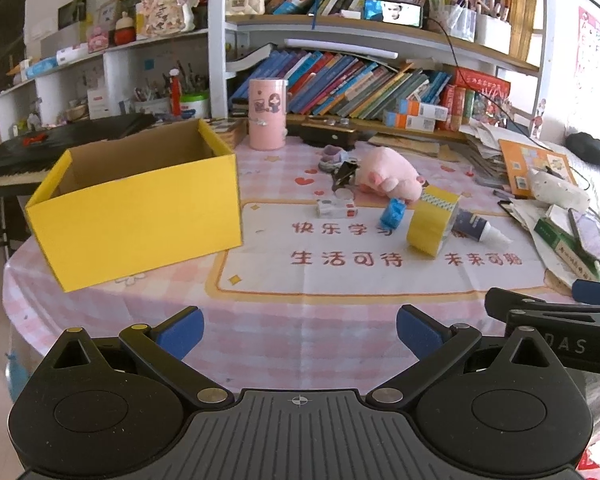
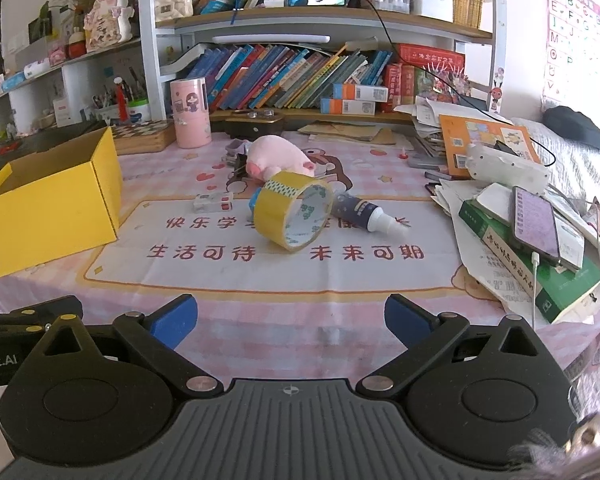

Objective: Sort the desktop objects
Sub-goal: 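Move the left tool toward the yellow tape roll while the right tool approaches the blue bottle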

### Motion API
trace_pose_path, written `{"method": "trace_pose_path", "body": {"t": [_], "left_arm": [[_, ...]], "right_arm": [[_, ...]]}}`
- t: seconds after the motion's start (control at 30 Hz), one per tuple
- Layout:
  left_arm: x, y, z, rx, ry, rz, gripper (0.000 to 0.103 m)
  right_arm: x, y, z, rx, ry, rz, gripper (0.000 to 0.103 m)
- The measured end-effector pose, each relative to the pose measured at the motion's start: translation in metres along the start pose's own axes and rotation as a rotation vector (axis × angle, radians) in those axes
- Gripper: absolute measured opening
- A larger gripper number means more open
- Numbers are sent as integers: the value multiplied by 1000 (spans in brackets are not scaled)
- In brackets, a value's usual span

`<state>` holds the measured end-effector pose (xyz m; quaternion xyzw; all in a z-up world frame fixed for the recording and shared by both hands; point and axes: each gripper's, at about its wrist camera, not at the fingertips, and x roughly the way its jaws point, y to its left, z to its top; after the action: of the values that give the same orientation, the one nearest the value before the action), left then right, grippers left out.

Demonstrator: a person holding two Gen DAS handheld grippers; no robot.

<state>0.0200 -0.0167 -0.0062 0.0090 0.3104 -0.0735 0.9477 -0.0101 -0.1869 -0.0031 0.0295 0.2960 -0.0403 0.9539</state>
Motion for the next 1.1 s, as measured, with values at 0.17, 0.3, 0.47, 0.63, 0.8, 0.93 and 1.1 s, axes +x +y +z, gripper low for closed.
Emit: {"method": "trace_pose_path", "body": {"t": [0.17, 0.3, 0.47, 0.63, 0.8, 0.93, 1.1], "left_arm": [[10, -9, 6, -2, 2, -13, 103], [19, -16, 10, -5, 9, -19, 103], [31, -27, 16, -3, 16, -25, 103], [44, -42, 25, 4, 26, -28, 102], [58, -61, 32, 10, 36, -49, 102], [70, -77, 38, 10, 43, -50, 102], [84, -94, 43, -2, 60, -43, 100]], "right_arm": [[13, -10, 10, -5, 14, 0, 101], [23, -18, 14, -8, 29, -1, 100], [37, -30, 20, -7, 54, -1, 94], [51, -45, 28, -2, 67, 7, 94], [66, -60, 36, -9, 87, 21, 94], [79, -76, 42, -17, 97, 27, 93], [94, -95, 50, -27, 112, 41, 87]]}}
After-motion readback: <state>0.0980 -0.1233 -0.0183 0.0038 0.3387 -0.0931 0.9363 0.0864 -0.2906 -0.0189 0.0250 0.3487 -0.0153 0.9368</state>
